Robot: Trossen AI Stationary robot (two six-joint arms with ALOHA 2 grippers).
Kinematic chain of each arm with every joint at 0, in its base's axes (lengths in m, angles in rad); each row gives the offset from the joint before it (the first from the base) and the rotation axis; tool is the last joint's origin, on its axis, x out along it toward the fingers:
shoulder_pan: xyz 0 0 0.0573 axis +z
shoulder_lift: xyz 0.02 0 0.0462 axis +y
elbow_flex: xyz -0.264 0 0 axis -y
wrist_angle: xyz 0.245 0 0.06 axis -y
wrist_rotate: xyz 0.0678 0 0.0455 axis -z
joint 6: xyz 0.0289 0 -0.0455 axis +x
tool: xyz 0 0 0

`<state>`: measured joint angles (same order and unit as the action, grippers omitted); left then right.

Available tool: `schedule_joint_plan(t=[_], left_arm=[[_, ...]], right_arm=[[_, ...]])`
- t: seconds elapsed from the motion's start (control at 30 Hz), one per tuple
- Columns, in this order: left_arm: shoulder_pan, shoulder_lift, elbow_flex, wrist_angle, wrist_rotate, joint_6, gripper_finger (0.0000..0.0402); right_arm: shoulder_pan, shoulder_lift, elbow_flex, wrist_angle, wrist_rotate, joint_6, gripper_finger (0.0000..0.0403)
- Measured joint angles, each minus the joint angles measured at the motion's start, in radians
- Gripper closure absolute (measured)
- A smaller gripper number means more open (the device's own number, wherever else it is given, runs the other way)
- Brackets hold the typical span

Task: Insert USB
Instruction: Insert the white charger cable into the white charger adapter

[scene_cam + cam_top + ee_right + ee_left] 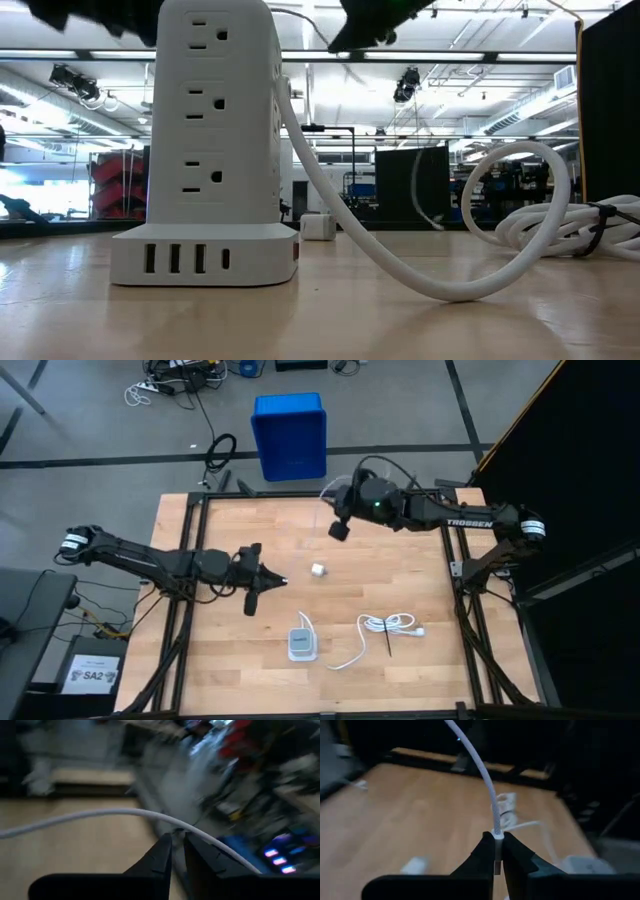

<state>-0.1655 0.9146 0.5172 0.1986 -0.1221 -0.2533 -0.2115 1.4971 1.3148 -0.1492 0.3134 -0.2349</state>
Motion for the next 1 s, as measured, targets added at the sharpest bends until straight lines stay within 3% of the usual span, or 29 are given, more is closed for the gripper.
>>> schedule_joint_plan(t=[0.2,0.3,0.47,0.7,1.0], left_arm=[[0.040,0.017,-0.192,0.431,0.105,-0.068,0.0401],[0.056,0.016,-0.245,0.530,0.105,-0.069,0.0401],[0.073,0.022,-0.291,0.647,0.055,-0.041,0.0401],[0.082,0.026,-0.295,0.658,-0.048,-0.010,0.0401],[0.121,0.038,-0.295,0.640,-0.118,-0.019,0.0401]], right_arm=[[-0.001,0.006,-0.002,-0.240,-0.170,0.070,0.0376],[0.003,0.002,-0.002,-0.302,-0.193,0.103,0.0374],[0.039,0.028,-0.039,-0.252,-0.297,0.179,0.0366],[0.130,0.155,-0.064,-0.209,-0.272,0.207,0.0336],[0.202,0.312,-0.064,-0.007,-0.270,0.181,0.0318]])
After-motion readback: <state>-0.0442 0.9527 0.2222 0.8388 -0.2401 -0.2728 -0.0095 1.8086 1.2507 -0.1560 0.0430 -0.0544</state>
